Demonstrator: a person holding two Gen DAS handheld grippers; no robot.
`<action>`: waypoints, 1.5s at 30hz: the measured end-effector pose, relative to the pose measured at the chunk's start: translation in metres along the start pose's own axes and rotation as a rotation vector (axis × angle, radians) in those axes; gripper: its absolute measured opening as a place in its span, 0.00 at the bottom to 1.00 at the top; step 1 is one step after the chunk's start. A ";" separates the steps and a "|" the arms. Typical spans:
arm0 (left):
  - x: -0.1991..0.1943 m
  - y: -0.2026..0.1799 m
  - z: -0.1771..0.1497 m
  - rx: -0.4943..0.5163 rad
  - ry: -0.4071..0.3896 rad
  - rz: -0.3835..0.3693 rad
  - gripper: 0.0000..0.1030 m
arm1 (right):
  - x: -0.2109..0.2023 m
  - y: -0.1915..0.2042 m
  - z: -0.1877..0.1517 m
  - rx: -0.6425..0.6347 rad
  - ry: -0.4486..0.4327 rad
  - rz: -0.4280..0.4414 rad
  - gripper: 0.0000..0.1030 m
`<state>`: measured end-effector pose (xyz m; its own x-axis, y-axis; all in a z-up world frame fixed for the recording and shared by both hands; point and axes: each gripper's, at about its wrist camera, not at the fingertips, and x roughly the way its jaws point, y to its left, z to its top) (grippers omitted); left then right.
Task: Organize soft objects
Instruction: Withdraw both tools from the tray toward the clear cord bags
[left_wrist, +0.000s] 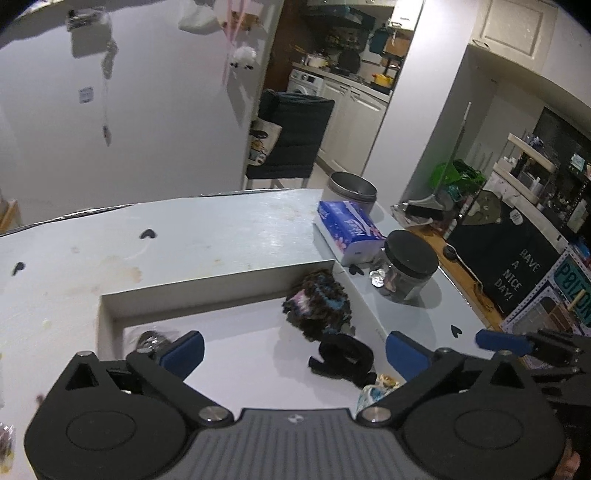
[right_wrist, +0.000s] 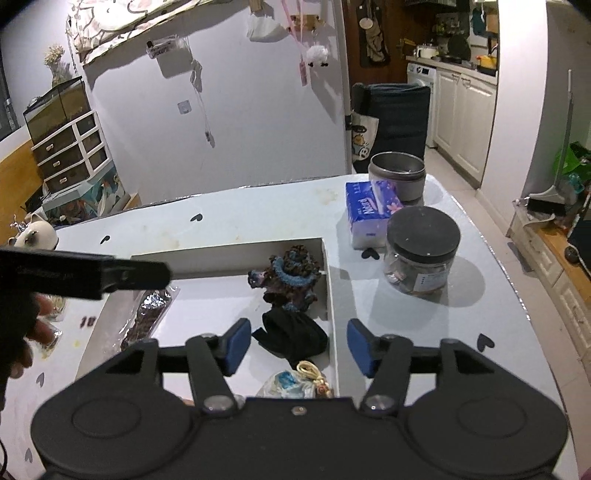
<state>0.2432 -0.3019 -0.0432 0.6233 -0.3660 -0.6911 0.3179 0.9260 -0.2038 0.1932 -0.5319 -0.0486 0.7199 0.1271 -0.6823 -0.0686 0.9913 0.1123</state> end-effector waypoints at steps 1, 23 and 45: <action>-0.006 0.001 -0.003 -0.003 -0.007 0.006 1.00 | -0.004 0.001 -0.002 -0.002 -0.009 -0.007 0.64; -0.084 0.055 -0.064 -0.097 -0.065 0.117 1.00 | -0.042 0.044 -0.021 -0.009 -0.109 -0.030 1.00; -0.149 0.200 -0.084 -0.149 -0.088 0.245 1.00 | -0.008 0.185 -0.017 -0.059 -0.099 -0.007 1.00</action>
<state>0.1538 -0.0541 -0.0389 0.7300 -0.1305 -0.6708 0.0458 0.9887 -0.1424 0.1631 -0.3486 -0.0350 0.7851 0.1191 -0.6078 -0.1021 0.9928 0.0628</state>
